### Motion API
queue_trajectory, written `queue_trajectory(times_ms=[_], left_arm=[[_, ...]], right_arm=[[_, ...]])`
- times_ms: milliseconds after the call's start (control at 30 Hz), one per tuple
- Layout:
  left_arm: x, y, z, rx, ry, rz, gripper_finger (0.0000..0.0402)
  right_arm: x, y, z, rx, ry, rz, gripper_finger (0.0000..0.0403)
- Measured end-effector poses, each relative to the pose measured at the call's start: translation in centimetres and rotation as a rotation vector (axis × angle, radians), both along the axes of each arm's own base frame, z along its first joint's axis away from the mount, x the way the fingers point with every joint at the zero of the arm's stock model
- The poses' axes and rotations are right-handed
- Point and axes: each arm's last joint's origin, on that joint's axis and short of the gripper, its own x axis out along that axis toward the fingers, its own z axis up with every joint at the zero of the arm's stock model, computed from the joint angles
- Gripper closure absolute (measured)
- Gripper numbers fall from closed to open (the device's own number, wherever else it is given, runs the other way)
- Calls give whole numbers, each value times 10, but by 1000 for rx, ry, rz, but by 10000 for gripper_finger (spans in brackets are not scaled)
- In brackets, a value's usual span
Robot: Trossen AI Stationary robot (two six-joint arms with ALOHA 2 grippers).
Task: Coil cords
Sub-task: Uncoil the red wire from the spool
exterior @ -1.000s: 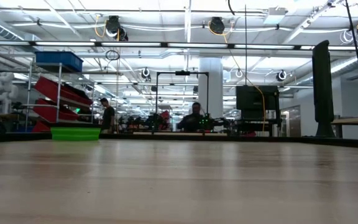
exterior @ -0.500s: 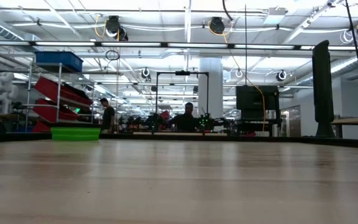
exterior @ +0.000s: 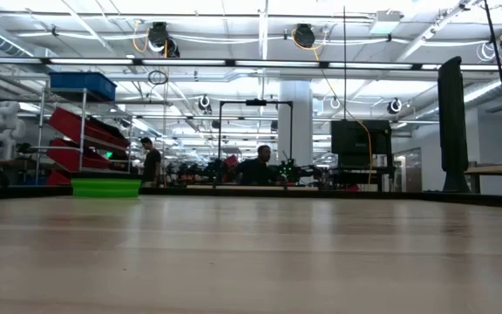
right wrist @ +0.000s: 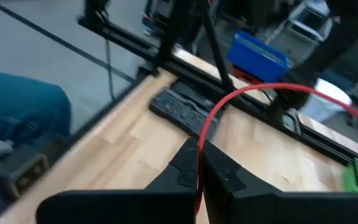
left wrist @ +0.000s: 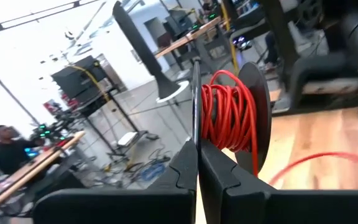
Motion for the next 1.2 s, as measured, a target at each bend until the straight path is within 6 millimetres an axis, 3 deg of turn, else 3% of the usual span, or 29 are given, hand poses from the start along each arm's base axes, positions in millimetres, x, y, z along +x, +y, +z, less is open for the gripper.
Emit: queue_trajectory(times_ms=[333, 733, 1000, 1200], left_arm=[[-2, 1, -5, 51, 51, 62, 398], [-3, 5, -18, 56, 79, 71, 398], [-4, 3, -18, 60, 83, 65, 398], [-5, 2, -18, 60, 82, 60, 398]], right_arm=[[-5, 13, 10, -12, -72, 71, 403], [-21, 50, 62, 19, -181, 158, 403], [-44, 66, 85, -166, -134, -97, 403], [-65, 75, 89, -274, -105, -256, 403]])
